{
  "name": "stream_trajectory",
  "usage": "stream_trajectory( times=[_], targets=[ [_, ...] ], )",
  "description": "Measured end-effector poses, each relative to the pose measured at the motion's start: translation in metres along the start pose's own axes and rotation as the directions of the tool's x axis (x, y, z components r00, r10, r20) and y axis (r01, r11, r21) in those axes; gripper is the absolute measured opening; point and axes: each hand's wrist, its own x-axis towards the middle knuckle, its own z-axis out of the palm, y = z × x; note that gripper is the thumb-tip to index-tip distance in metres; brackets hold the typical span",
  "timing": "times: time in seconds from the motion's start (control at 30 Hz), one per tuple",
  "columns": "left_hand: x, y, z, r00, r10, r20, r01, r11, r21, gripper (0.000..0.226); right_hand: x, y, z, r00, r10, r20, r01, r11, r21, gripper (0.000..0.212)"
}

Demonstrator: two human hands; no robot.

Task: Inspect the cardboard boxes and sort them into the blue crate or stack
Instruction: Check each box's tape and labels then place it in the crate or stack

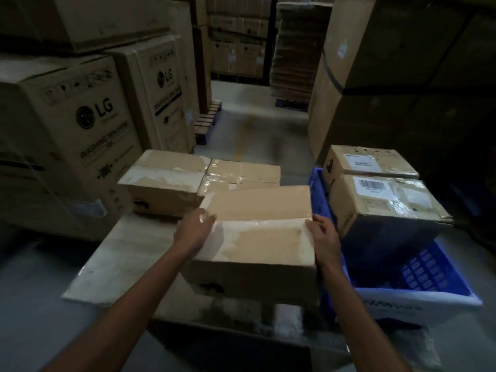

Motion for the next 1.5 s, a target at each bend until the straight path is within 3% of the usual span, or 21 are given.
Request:
stream_trajectory(
  times=[0.13,0.27,0.57,0.87,1.1,1.2,1.27,1.33,1.4,1.43,1.5],
  targets=[
    [0.006,0.007,-0.066,0.984,0.107,-0.141,-0.094,0.991,0.097,0.051,0.008,-0.016,0.033,0.998,-0.002,0.071,-0.007,0.993,0.116,0.019],
    [0.039,-0.001,-0.111,0.971,0.122,-0.208,-0.061,0.958,0.280,0.050,0.008,-0.033,0.090,0.991,-0.011,0.133,-0.017,0.976,0.215,0.012],
    [0.169,-0.005,-0.210,0.947,0.213,-0.242,-0.101,0.909,0.404,0.044,0.066,-0.092,0.238,0.980,0.005,0.199,-0.073,0.939,0.337,0.032],
    [0.329,-0.056,-0.239,0.962,0.209,-0.179,-0.137,0.928,0.345,0.044,0.161,-0.121,0.367,0.960,0.093,0.264,-0.175,0.935,0.308,0.038],
    [0.387,-0.084,-0.231,0.975,0.181,-0.128,-0.127,0.929,0.347,0.046,0.190,-0.118,0.418,0.968,0.107,0.226,-0.161,0.959,0.234,0.038],
    [0.393,-0.086,-0.223,0.978,0.189,-0.085,-0.141,0.907,0.396,0.049,0.195,-0.108,0.424,0.984,0.062,0.169,-0.092,0.980,0.178,0.050],
    [0.393,-0.082,-0.220,0.980,0.183,-0.076,-0.132,0.890,0.436,0.051,0.197,-0.102,0.426,0.990,-0.049,0.131,0.050,0.999,-0.005,0.061],
    [0.391,-0.079,-0.218,0.978,0.200,-0.058,-0.145,0.853,0.501,0.056,0.198,-0.100,0.428,0.958,-0.250,0.143,0.286,0.881,-0.377,0.071],
    [0.389,-0.078,-0.216,0.981,0.195,-0.006,-0.159,0.819,0.551,0.066,0.198,-0.103,0.430,0.849,-0.418,0.324,0.524,0.583,-0.621,0.066],
    [0.388,-0.078,-0.216,0.982,0.186,0.017,-0.162,0.805,0.570,0.069,0.198,-0.106,0.430,0.803,-0.404,0.437,0.593,0.473,-0.652,0.059],
    [0.387,-0.078,-0.218,0.982,0.184,0.036,-0.171,0.797,0.580,0.072,0.195,-0.112,0.430,0.784,-0.311,0.538,0.621,0.418,-0.663,0.049]
  ],
)
